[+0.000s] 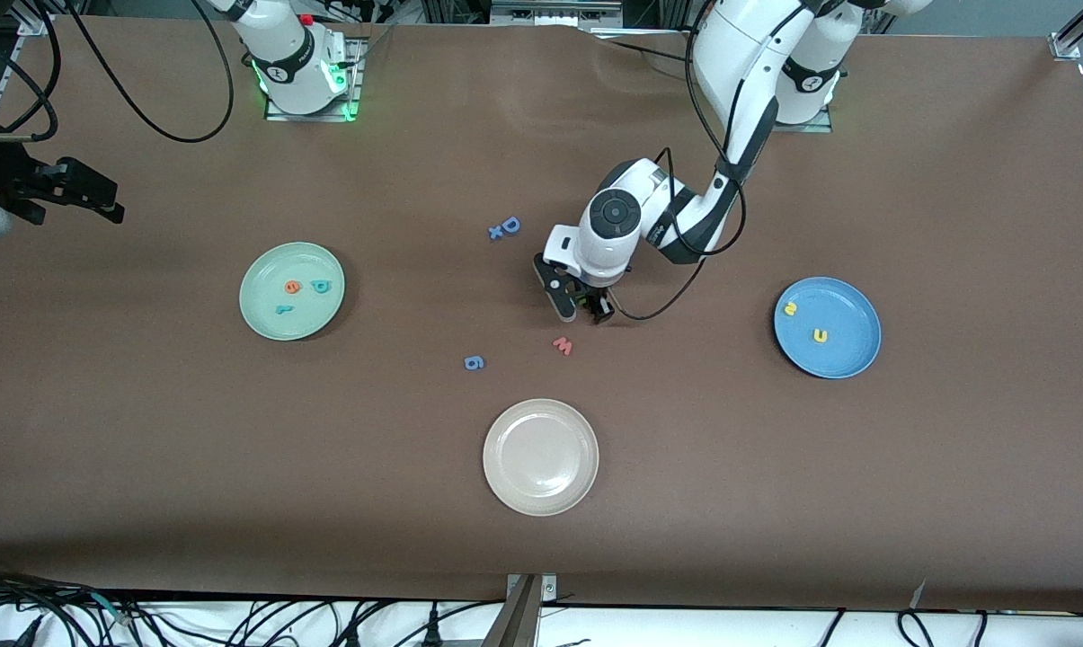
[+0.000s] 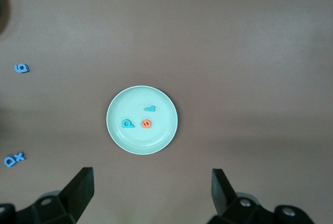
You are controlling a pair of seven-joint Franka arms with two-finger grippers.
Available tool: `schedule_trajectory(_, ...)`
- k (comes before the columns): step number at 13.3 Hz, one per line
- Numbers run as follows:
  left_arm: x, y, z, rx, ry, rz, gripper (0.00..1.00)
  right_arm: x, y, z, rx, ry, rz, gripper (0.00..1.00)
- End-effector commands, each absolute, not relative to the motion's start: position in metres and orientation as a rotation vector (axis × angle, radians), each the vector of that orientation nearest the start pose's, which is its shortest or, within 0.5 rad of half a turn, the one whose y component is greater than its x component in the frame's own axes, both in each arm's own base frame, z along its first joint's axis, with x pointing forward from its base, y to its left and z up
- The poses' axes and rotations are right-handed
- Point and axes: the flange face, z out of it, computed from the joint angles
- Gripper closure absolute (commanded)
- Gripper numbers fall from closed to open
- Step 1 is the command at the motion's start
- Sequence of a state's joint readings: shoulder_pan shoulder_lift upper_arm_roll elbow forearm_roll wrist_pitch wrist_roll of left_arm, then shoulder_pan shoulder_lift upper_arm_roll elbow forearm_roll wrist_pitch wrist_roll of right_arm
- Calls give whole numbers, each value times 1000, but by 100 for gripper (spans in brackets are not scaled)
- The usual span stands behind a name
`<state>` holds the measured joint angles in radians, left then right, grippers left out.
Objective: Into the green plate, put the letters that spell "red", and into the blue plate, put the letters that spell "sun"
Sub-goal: 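Lower the left gripper and close it on the green letter, then carry the green letter with the left gripper over the blue plate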
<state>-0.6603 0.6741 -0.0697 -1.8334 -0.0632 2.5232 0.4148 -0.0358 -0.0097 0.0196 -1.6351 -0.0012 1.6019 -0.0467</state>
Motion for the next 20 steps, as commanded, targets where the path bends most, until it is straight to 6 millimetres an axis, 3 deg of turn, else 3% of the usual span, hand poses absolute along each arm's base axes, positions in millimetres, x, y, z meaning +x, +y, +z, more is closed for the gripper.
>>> schedule_trajectory(1,487,-422,160,-2748,1639,-11,93,554,-9,606,-3147,-41,36,0)
schedule_trajectory(3,505,-403,172,-2761,1592,-30,100,553,-9,605,-3146,-41,41,0)
schedule_trajectory(6,544,-350,208,-2795,1504,-2,100,553,-9,605,-3145,-41,41,0)
schedule_trajectory(9,572,-281,240,-2854,1364,124,100,553,-7,605,-3145,-48,41,0)
schedule_trajectory(10,579,-260,248,-2834,1393,161,100,553,-7,605,-3145,-48,41,0)
schedule_trajectory(13,597,-168,262,-2855,1281,300,100,553,-7,605,-3145,-48,41,0)
schedule_trajectory(15,601,-117,270,-2883,1191,385,98,553,-7,605,-3145,-48,44,0)
schedule_trajectory(17,596,-84,262,-2914,1120,471,98,553,-7,605,-3145,-48,44,0)
schedule_trajectory(20,590,-48,226,-2943,1030,545,97,553,-7,605,-3145,-51,44,0)
